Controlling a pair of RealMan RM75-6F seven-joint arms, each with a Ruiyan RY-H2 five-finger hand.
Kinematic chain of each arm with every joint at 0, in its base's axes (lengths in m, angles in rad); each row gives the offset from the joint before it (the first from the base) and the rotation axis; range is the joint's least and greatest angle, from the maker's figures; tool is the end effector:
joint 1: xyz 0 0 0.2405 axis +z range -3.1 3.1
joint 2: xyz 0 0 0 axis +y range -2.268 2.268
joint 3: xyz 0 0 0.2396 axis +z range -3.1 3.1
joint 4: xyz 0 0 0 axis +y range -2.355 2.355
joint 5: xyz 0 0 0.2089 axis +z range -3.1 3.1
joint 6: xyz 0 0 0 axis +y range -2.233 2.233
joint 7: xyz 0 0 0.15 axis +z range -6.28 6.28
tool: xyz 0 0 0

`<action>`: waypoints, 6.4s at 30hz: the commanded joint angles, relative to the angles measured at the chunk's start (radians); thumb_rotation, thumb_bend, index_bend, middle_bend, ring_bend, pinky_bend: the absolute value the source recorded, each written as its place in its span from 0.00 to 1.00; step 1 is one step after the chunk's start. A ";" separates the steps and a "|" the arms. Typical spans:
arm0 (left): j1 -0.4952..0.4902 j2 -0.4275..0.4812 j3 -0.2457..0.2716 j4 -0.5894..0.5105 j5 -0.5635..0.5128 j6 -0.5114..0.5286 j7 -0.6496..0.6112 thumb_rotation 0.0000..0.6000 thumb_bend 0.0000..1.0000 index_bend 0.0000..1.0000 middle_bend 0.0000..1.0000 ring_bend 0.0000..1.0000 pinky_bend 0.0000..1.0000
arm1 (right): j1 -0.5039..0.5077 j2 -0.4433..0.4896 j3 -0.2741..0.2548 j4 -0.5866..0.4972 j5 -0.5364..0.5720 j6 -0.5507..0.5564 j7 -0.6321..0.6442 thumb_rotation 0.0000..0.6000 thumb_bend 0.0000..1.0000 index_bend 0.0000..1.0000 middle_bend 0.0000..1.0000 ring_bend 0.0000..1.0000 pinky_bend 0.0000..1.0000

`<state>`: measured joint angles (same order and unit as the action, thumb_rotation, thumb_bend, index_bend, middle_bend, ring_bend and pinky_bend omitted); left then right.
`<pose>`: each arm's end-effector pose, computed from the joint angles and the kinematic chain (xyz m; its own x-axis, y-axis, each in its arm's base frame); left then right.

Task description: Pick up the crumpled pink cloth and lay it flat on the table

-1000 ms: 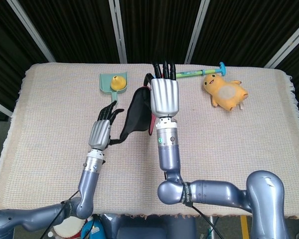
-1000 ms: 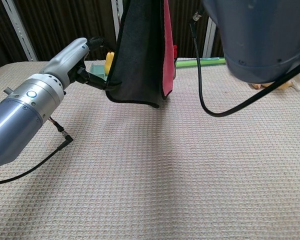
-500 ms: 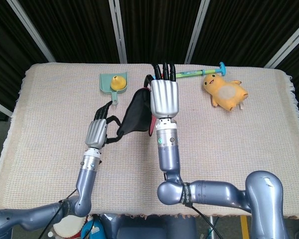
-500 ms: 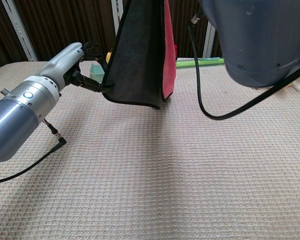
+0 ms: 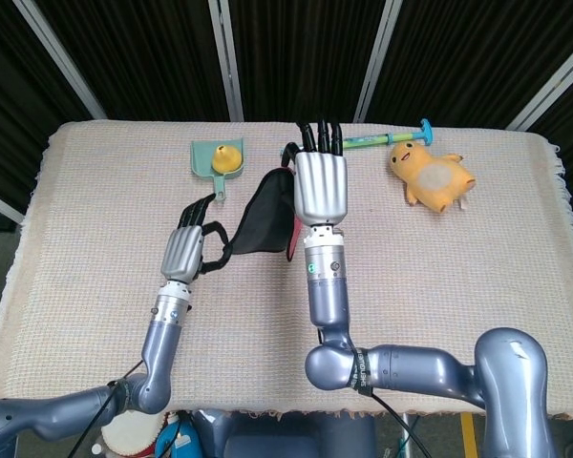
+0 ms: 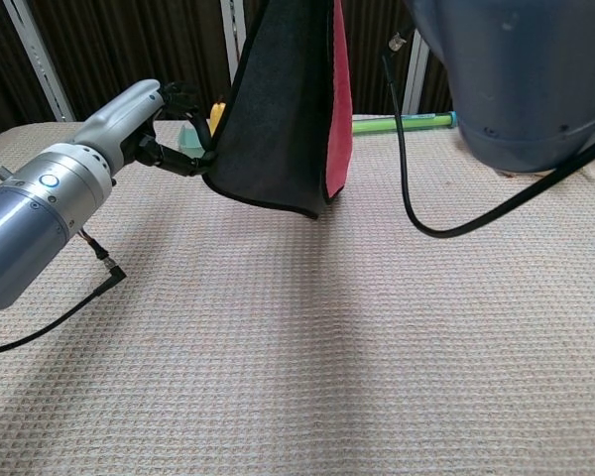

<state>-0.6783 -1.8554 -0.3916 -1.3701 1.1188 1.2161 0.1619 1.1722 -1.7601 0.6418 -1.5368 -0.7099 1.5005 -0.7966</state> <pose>-0.0926 0.3442 -0.0280 -0.0784 0.0678 0.9946 0.9803 -0.1763 0.0893 0.0618 -0.3869 0.0605 0.1548 0.2349 0.9596 -0.9696 -0.1502 0.1932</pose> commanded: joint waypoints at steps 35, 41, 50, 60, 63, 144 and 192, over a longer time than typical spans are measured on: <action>-0.078 0.132 -0.086 -0.114 -0.009 -0.004 0.108 1.00 0.46 0.60 0.05 0.00 0.01 | -0.108 0.104 -0.024 -0.097 0.020 -0.024 0.066 1.00 0.53 0.61 0.20 0.00 0.00; -0.104 0.162 -0.098 -0.108 -0.012 -0.014 0.139 1.00 0.46 0.60 0.05 0.00 0.01 | -0.135 0.135 -0.017 -0.097 0.030 -0.033 0.091 1.00 0.53 0.61 0.20 0.00 0.00; -0.158 0.196 -0.140 -0.111 -0.035 -0.026 0.178 1.00 0.46 0.60 0.05 0.00 0.01 | -0.185 0.179 -0.021 -0.100 0.043 -0.057 0.143 1.00 0.53 0.61 0.20 0.00 0.00; -0.199 0.217 -0.155 -0.106 -0.074 -0.024 0.220 1.00 0.46 0.59 0.05 0.00 0.01 | -0.232 0.217 -0.034 -0.103 0.047 -0.087 0.206 1.00 0.53 0.61 0.20 0.00 0.00; -0.210 0.218 -0.155 -0.093 -0.084 -0.024 0.229 1.00 0.46 0.59 0.05 0.00 0.01 | -0.240 0.222 -0.035 -0.095 0.049 -0.094 0.222 1.00 0.53 0.61 0.20 0.00 0.00; 0.032 0.162 0.308 -0.390 0.200 0.169 0.216 1.00 0.46 0.59 0.05 0.00 0.01 | -0.641 0.193 -0.533 -0.367 -0.410 0.073 0.271 1.00 0.53 0.61 0.20 0.00 0.01; 0.169 0.229 0.457 -0.386 0.297 0.004 0.112 1.00 0.17 0.31 0.00 0.00 0.00 | -0.814 0.113 -0.691 -0.383 -0.473 -0.047 0.072 1.00 0.53 0.00 0.02 0.00 0.00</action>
<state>-0.5089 -1.6337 0.0637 -1.7506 1.4166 1.2263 0.2797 0.3638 -1.6513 -0.0427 -1.9051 -1.1901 1.4562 -0.7067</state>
